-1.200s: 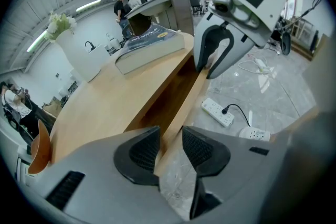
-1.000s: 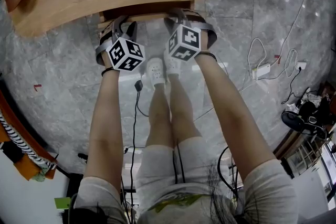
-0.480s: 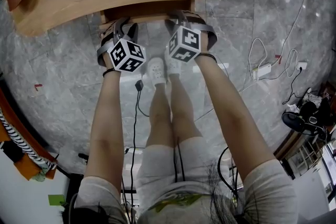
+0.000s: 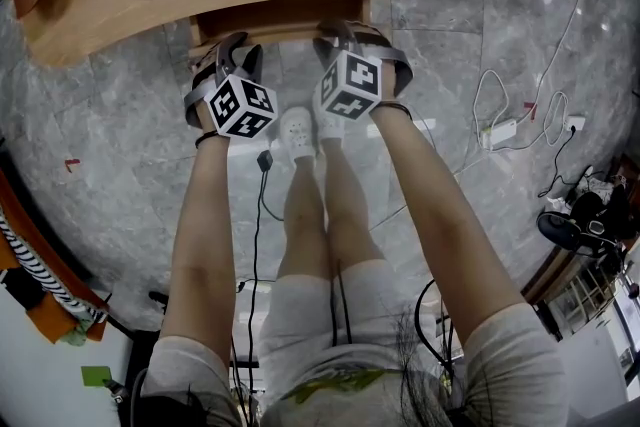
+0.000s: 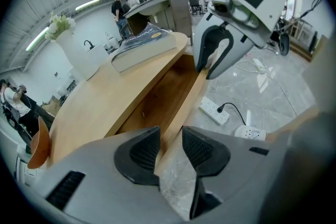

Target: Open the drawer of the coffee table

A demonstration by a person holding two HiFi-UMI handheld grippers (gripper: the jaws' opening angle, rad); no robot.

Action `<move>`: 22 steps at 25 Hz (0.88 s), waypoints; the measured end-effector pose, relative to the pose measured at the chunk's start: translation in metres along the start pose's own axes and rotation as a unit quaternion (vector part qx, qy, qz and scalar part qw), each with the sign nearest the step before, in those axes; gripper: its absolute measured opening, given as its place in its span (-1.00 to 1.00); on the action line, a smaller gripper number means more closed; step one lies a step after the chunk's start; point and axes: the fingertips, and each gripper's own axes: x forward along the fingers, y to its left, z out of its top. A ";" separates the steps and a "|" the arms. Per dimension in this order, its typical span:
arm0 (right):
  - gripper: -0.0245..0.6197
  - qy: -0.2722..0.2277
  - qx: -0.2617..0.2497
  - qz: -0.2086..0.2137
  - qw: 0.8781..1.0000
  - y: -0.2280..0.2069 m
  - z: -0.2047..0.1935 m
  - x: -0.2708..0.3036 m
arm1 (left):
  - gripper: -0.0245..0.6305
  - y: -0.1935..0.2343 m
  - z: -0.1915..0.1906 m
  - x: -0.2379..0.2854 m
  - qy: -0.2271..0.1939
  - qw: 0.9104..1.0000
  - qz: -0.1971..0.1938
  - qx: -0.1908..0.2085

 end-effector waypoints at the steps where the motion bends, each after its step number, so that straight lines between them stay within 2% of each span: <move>1: -0.62 0.000 0.000 0.001 1.000 0.001 0.000 0.000 | -0.51 -0.001 0.000 0.000 0.000 1.000 -0.001 0.000; 22: -0.62 0.003 0.006 0.009 1.000 0.021 -0.007 -0.003 | -0.51 -0.019 -0.010 -0.006 0.008 1.000 -0.006 -0.004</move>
